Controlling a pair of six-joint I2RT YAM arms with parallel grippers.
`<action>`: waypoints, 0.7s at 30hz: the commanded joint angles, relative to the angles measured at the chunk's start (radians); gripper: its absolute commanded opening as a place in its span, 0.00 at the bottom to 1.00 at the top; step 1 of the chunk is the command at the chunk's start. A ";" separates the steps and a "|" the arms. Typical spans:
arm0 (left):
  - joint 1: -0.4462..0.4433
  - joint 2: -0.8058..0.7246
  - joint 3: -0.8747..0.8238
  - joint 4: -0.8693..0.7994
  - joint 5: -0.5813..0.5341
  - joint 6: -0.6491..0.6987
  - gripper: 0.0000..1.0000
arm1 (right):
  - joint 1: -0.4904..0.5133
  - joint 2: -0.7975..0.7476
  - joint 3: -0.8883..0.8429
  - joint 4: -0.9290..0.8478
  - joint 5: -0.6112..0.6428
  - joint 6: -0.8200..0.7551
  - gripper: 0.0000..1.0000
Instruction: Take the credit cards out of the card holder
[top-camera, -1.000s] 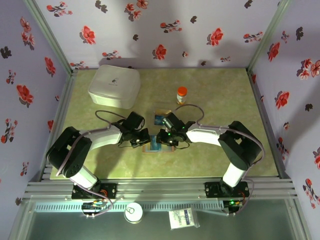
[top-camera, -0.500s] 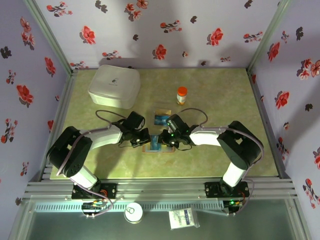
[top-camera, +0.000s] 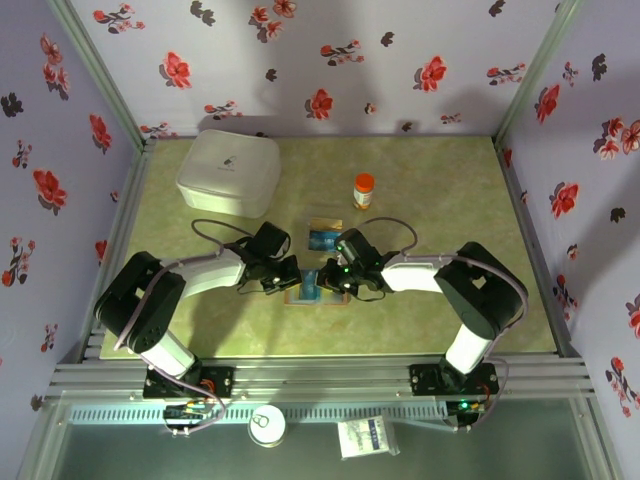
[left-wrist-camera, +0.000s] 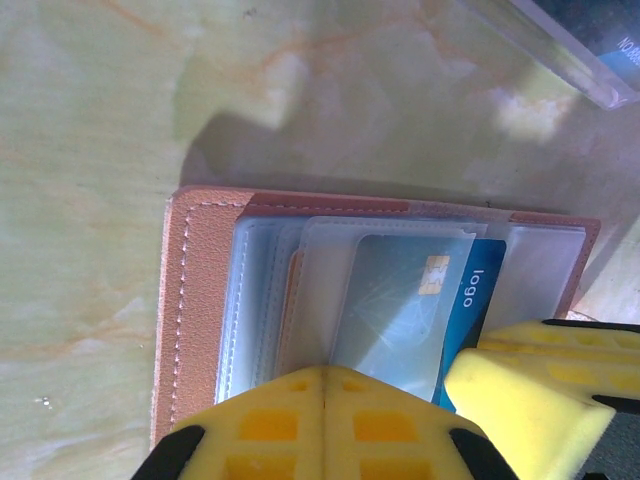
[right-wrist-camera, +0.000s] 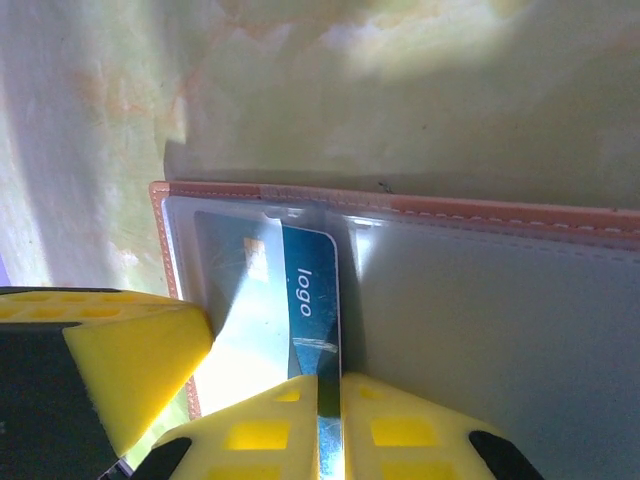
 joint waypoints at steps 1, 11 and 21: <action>-0.005 0.023 0.004 -0.053 -0.012 0.028 0.00 | -0.004 -0.035 -0.014 -0.006 0.006 -0.006 0.11; -0.005 0.016 0.000 -0.056 -0.017 0.024 0.00 | -0.029 -0.103 -0.040 -0.087 0.032 -0.041 0.10; -0.005 0.002 -0.003 -0.060 -0.018 0.026 0.00 | -0.047 -0.189 -0.027 -0.209 0.067 -0.090 0.06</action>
